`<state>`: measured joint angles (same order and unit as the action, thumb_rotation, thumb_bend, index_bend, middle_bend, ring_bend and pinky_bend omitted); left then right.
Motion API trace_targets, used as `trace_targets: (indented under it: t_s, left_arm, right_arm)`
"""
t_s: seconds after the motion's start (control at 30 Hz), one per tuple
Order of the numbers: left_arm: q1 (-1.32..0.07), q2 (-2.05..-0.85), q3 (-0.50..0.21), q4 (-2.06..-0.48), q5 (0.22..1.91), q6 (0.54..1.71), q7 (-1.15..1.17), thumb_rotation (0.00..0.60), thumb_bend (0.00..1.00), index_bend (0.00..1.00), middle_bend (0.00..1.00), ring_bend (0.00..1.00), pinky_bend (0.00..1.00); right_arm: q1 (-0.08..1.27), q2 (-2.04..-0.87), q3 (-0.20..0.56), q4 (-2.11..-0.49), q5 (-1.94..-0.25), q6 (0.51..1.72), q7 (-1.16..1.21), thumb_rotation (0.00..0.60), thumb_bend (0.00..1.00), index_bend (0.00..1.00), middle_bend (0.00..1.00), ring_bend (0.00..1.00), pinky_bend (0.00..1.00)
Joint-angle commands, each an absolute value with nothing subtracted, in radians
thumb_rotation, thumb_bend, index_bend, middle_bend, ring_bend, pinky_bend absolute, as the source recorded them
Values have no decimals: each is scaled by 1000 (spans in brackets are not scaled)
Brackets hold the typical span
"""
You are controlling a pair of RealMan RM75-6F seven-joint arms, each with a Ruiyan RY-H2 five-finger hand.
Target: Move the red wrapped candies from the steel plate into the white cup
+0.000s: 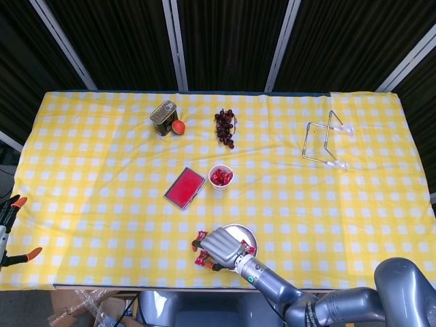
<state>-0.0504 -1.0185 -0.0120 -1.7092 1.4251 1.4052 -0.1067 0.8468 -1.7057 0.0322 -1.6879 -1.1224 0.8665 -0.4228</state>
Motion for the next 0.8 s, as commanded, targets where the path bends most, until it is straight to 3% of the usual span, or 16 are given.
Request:
trace_targets:
  t_s: [0.03,0.8]
  left_arm:
    - [-51,-1019,-12,-1709,1424,1404,-106,600,25,0,0,0,0]
    - [-51,-1019,-13,-1710,1422,1405,-105,600,25,0,0,0,0]
  right_arm:
    - [841,-1712,25,-1677,-1137,860,-402,600,403,397,691,802,914]
    - [820,-1735,28,-1643,-1164,851,-362,600,403,397,691,802,914]
